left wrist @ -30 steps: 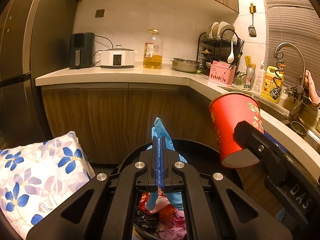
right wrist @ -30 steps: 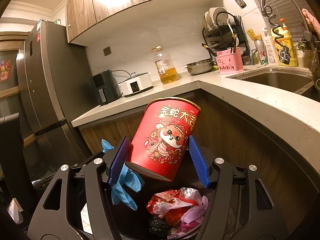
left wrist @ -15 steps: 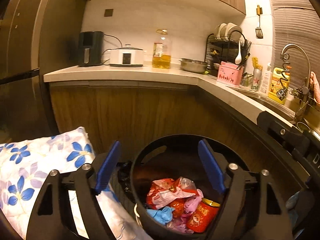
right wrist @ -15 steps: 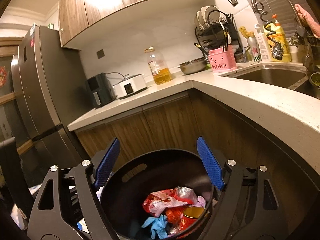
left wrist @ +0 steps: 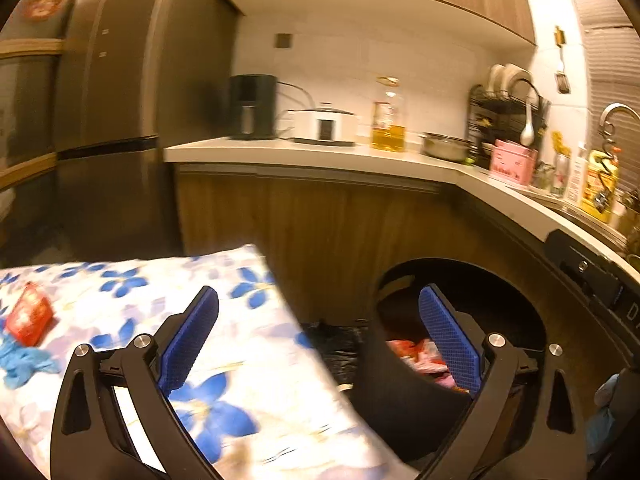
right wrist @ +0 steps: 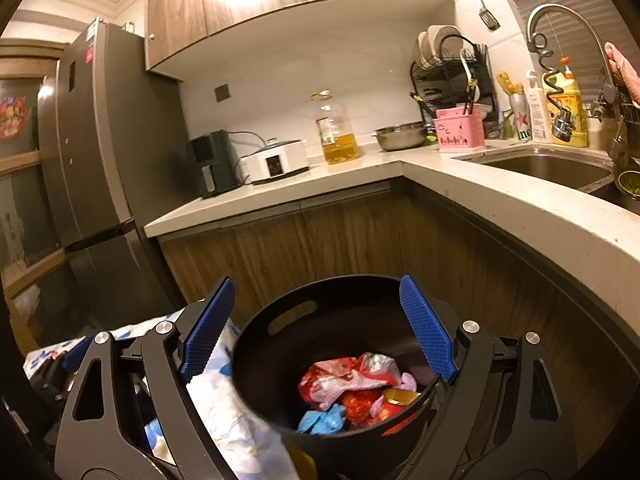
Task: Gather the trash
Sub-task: 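Move both tools back over the table toward the remaining glove and cup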
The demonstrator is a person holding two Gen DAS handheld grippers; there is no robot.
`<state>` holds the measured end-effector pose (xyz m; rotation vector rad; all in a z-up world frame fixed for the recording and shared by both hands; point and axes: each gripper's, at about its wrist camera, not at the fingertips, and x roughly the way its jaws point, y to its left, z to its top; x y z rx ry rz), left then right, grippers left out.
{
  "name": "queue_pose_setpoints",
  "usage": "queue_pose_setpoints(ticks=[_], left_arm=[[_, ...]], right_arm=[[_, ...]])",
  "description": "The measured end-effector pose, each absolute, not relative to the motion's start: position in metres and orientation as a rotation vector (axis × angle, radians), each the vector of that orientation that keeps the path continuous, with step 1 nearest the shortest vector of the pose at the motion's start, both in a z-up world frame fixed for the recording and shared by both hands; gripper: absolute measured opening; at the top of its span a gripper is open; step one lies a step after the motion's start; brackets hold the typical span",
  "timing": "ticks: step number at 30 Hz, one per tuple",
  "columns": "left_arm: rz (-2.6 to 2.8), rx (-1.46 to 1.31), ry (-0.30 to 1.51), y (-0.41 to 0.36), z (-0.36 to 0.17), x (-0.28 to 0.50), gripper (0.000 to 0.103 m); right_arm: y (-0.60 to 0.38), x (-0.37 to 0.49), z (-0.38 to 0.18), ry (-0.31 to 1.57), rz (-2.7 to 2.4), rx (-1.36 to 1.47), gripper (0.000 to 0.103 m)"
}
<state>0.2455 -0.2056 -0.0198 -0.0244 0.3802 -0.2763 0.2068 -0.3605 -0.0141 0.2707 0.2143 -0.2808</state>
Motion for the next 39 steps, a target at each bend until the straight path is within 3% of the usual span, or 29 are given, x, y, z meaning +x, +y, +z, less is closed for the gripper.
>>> queue_pose_setpoints(ticks=[39], left_arm=[[0.267, -0.171, 0.461, 0.076, -0.058, 0.201, 0.097]], right_arm=[[-0.127, 0.234, -0.045, 0.341, 0.077, 0.196, 0.084]])
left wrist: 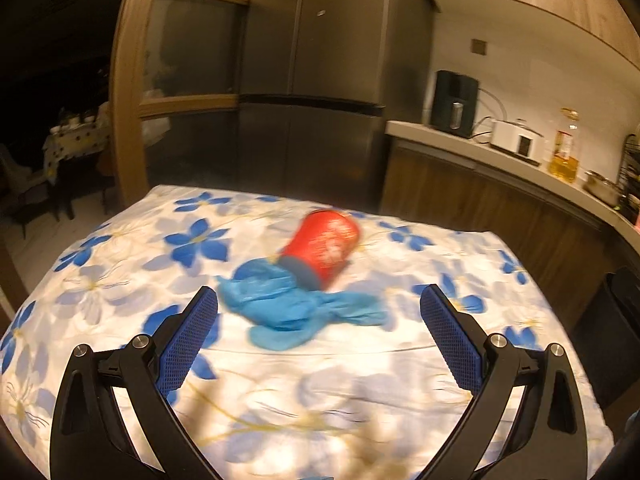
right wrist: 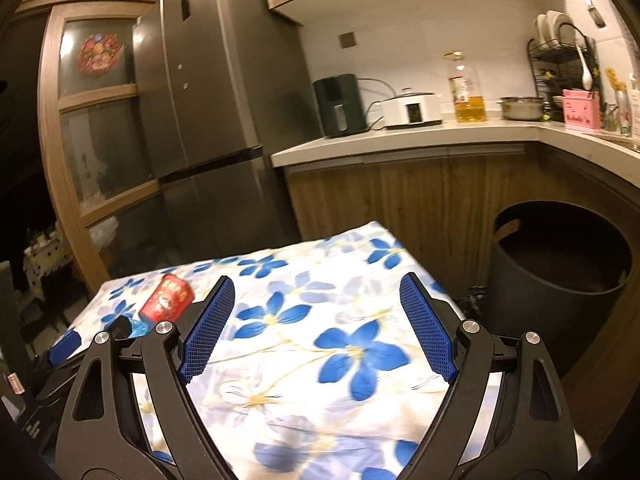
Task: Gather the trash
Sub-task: 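Move both tools back over the table toward the remaining glove and cup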
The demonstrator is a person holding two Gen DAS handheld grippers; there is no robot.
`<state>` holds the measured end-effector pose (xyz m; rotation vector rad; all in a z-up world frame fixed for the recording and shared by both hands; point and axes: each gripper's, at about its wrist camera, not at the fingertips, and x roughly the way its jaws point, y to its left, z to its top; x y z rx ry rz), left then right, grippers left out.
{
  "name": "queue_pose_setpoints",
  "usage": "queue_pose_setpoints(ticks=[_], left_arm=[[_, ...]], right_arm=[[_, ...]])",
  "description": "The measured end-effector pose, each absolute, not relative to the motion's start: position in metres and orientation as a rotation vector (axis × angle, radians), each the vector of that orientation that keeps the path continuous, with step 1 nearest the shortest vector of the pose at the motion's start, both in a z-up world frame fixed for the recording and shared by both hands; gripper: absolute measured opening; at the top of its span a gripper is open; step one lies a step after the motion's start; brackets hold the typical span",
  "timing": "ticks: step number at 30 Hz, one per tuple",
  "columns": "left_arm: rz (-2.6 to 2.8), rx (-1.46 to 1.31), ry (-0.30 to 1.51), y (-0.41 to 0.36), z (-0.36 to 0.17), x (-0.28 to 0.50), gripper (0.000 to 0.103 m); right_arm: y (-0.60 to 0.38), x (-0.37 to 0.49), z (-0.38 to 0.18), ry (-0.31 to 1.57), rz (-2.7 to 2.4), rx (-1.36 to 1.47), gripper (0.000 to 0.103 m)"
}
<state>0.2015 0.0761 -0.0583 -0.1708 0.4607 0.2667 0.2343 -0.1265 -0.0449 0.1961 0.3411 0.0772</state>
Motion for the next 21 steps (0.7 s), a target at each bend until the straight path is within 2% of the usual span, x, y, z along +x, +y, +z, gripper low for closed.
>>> queue_pose_setpoints(ticks=[15, 17, 21], left_arm=[[0.27, -0.22, 0.609, 0.114, -0.09, 0.261, 0.096], [0.266, -0.23, 0.649, 0.116, -0.097, 0.269, 0.09], [0.257, -0.247, 0.734, 0.121, -0.11, 0.281, 0.073]], right_arm=[[-0.085, 0.267, -0.052, 0.368, 0.141, 0.197, 0.084], [-0.081, 0.27, -0.052, 0.368, 0.146, 0.195, 0.084], [-0.075, 0.276, -0.054, 0.375, 0.157, 0.192, 0.084]])
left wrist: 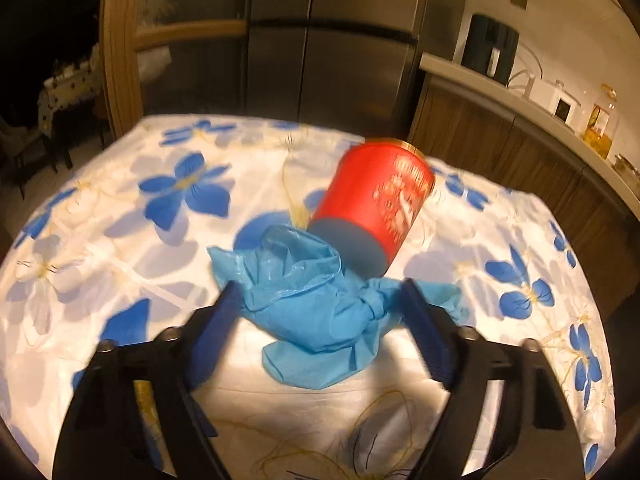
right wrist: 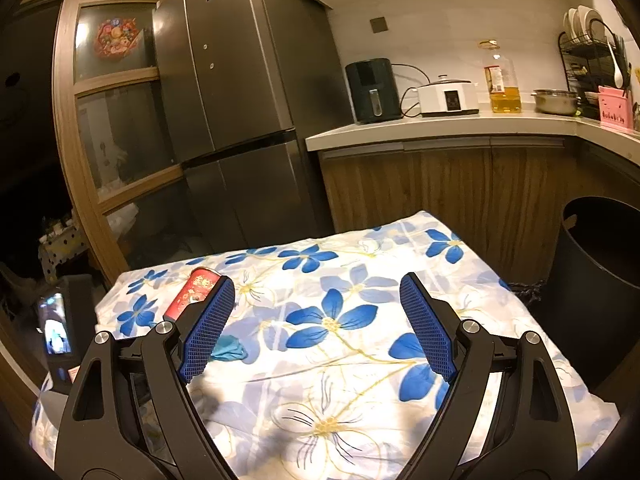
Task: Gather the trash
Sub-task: 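Grasp the second blue glove with the left tool while the right tool grasps the last red cup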
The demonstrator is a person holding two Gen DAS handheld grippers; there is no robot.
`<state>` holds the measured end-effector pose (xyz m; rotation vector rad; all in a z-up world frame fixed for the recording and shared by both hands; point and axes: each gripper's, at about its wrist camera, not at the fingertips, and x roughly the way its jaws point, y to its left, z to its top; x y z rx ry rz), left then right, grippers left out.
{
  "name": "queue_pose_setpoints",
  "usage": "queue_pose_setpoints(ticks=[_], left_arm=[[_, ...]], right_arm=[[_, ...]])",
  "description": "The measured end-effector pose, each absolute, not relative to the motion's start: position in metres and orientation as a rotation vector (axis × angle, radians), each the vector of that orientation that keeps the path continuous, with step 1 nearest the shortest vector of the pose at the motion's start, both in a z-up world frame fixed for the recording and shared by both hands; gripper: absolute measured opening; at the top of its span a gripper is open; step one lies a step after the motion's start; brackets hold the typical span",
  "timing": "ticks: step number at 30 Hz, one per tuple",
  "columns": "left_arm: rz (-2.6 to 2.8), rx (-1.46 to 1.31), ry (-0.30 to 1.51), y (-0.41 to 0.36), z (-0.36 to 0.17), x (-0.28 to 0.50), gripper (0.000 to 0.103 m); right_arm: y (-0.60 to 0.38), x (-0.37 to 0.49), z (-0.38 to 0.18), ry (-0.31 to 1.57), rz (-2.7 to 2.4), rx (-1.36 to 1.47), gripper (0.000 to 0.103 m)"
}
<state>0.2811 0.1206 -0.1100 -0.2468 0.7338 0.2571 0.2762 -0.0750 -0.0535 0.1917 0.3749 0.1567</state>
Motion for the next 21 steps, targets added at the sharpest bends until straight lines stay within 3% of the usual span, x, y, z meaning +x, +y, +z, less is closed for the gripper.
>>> queue_pose_setpoints(ticks=[4, 9, 14, 21], left_arm=[[0.232, -0.264, 0.765, 0.123, -0.116, 0.286, 0.057], [0.187, -0.295, 0.758, 0.126, -0.116, 0.28, 0.019], [0.173, -0.336, 0.737, 0.138, -0.11, 0.263, 0.011], [0.263, -0.31, 0.663, 0.161, -0.089, 0.232, 0.011]], right_arm=[[-0.069, 0.279, -0.055, 0.385, 0.164, 0.185, 0.084], [-0.059, 0.282, -0.055, 0.393, 0.176, 0.18, 0.083], [-0.049, 0.285, -0.057, 0.402, 0.193, 0.174, 0.083], [-0.023, 0.292, -0.064, 0.434, 0.231, 0.167, 0.084]])
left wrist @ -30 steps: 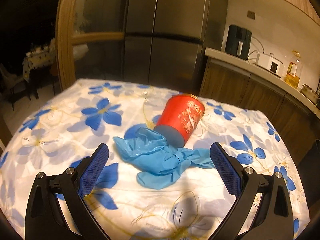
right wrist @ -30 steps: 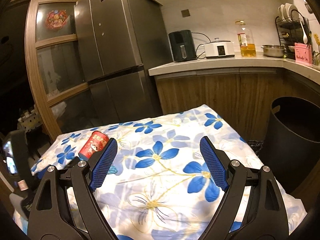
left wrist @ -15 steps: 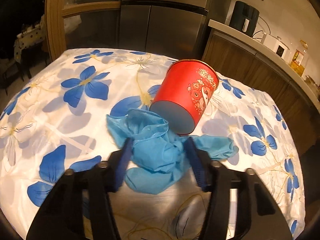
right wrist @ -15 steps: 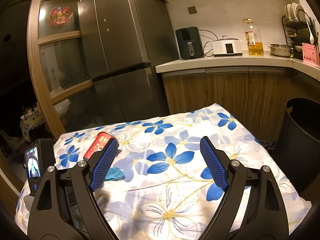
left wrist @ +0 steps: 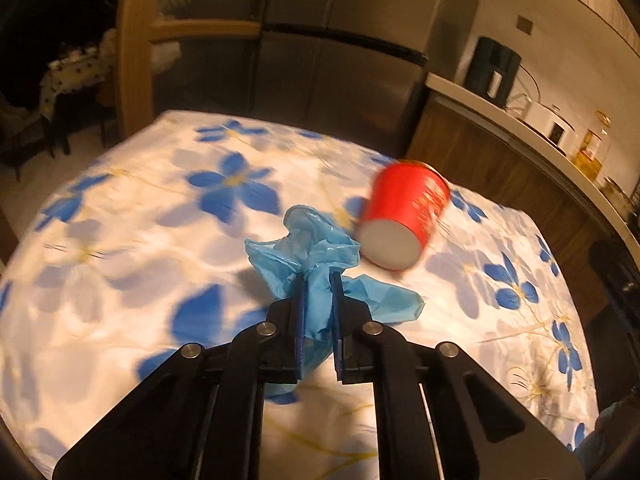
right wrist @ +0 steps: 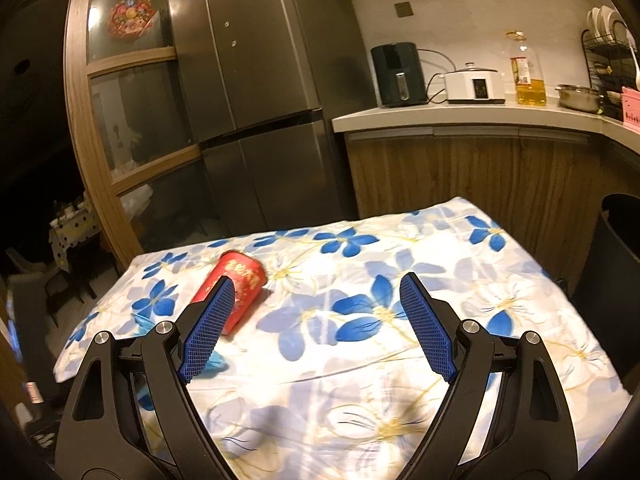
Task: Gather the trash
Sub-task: 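Grasp the second blue glove with the left tool while the right tool grasps the last red cup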
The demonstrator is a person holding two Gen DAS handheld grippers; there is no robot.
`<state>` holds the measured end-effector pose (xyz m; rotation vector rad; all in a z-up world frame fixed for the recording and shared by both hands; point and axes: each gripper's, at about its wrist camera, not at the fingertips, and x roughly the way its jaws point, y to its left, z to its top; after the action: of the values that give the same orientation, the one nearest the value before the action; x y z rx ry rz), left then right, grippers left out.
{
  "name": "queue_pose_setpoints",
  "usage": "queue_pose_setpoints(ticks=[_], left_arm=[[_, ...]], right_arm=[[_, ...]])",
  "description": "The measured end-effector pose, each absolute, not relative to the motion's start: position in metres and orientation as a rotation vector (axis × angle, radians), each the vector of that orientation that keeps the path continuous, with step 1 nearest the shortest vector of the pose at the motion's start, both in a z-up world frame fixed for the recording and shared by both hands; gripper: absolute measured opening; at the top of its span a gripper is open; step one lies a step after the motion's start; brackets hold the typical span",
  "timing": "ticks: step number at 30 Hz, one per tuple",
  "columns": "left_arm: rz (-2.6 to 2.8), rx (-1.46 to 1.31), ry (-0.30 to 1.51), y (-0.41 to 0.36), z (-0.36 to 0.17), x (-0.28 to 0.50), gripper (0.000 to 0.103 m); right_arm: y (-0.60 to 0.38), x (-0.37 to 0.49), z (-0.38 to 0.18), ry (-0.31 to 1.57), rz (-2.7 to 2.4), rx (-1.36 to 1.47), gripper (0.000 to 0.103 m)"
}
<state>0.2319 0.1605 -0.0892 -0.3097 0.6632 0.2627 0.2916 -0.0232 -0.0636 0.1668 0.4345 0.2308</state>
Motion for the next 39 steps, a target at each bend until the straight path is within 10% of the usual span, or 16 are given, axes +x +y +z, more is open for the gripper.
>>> queue_pose_setpoints(ticks=[23, 39], left_arm=[[0.442, -0.355, 0.575, 0.223, -0.083, 0.208, 0.011], [0.42, -0.381, 0.601, 0.228, -0.089, 0.215, 0.011]], right_arm=[[0.082, 0.376, -0.102, 0.637, 0.284, 0.2, 0.083], [0.087, 0.393, -0.114, 0.699, 0.302, 0.247, 0.061]])
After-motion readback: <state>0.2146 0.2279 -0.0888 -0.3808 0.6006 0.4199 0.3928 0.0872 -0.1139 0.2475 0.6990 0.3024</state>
